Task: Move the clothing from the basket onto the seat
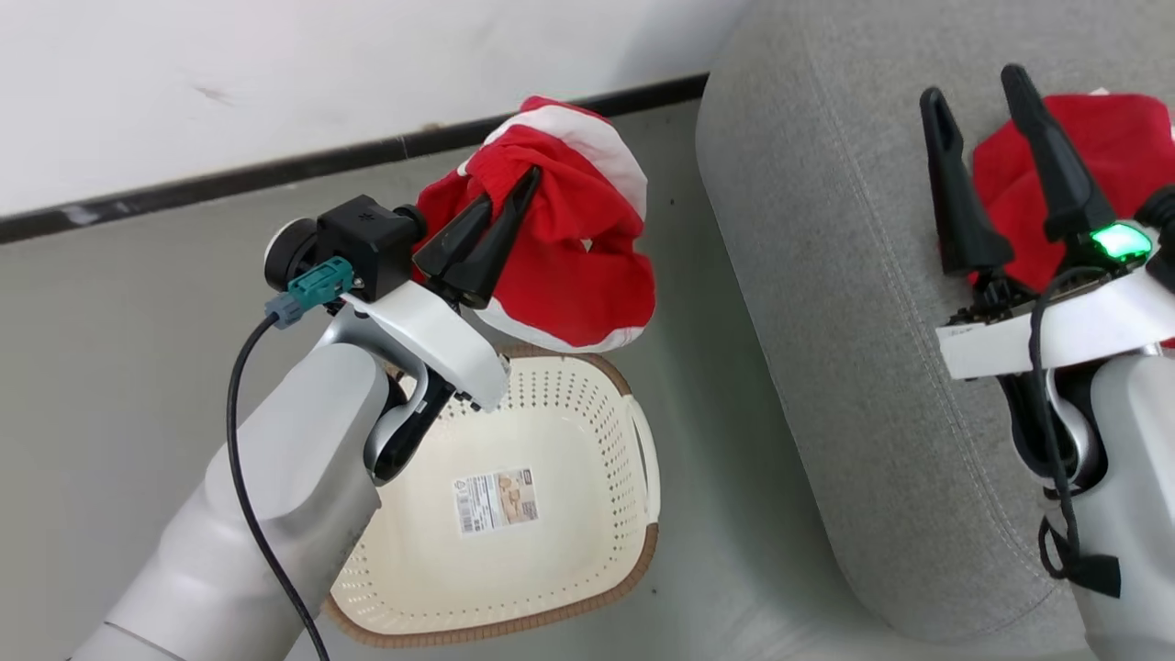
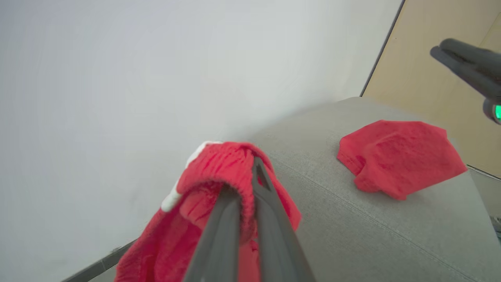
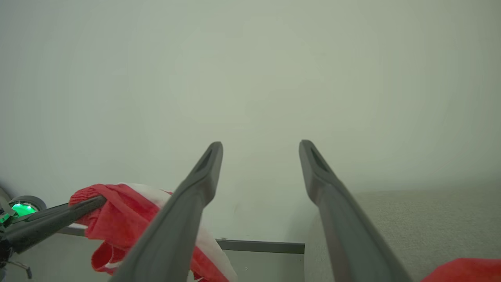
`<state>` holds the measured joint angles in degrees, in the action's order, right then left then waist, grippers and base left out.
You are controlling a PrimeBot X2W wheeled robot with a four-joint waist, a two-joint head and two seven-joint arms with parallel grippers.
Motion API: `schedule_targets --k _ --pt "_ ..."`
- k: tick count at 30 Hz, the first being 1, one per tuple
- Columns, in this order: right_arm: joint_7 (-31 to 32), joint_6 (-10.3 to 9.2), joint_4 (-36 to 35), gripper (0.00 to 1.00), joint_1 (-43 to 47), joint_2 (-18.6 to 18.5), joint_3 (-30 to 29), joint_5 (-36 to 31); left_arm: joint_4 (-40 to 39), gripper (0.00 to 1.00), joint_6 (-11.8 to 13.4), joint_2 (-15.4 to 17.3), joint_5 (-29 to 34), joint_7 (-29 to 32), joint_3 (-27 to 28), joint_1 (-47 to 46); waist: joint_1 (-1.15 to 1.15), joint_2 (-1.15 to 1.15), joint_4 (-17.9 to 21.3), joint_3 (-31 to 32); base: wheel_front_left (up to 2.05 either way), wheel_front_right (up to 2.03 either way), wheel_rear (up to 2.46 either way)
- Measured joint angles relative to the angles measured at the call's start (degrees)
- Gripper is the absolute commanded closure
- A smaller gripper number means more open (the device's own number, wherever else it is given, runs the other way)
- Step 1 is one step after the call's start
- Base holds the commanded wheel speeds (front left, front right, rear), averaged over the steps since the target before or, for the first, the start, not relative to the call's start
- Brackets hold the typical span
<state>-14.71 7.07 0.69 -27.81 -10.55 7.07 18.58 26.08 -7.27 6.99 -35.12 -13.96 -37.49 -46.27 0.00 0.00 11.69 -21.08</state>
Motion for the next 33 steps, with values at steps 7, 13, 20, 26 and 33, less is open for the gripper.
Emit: schedule_targets --k 7,13,20,26,33 --pt "0.00 0.00 1.40 0.00 3.07 -0.23 1.85 0.47 -2.64 1.00 0.00 0.11 -1.16 0.00 -0.25 -0.01 0.00 0.00 -1.21 3.99 0.00 0.00 0.00" --pt "0.00 0.01 2.48 0.00 5.61 -0.93 5.11 1.30 -4.14 1.00 0.00 -0.05 -1.91 0.79 -1.23 -0.03 0.00 0.00 -2.25 7.63 0.00 0.00 0.00" --pt "0.00 0.01 3.82 0.00 8.87 -1.60 7.30 2.01 -5.11 1.00 0.00 -0.68 -3.93 2.32 -1.96 0.05 0.00 0.00 -3.28 11.33 0.00 0.00 0.00" --pt "0.00 0.00 5.01 0.00 10.64 -2.90 10.96 2.11 -5.79 1.00 0.00 -1.07 -5.23 3.36 -2.21 1.64 0.00 0.00 -4.11 13.92 0.00 0.00 0.00" --pt "0.00 0.01 5.80 0.00 10.87 -4.92 16.41 2.10 -7.03 1.00 0.00 -1.37 -5.82 4.92 -3.66 2.53 0.00 0.00 -5.09 16.20 0.00 0.00 0.00"
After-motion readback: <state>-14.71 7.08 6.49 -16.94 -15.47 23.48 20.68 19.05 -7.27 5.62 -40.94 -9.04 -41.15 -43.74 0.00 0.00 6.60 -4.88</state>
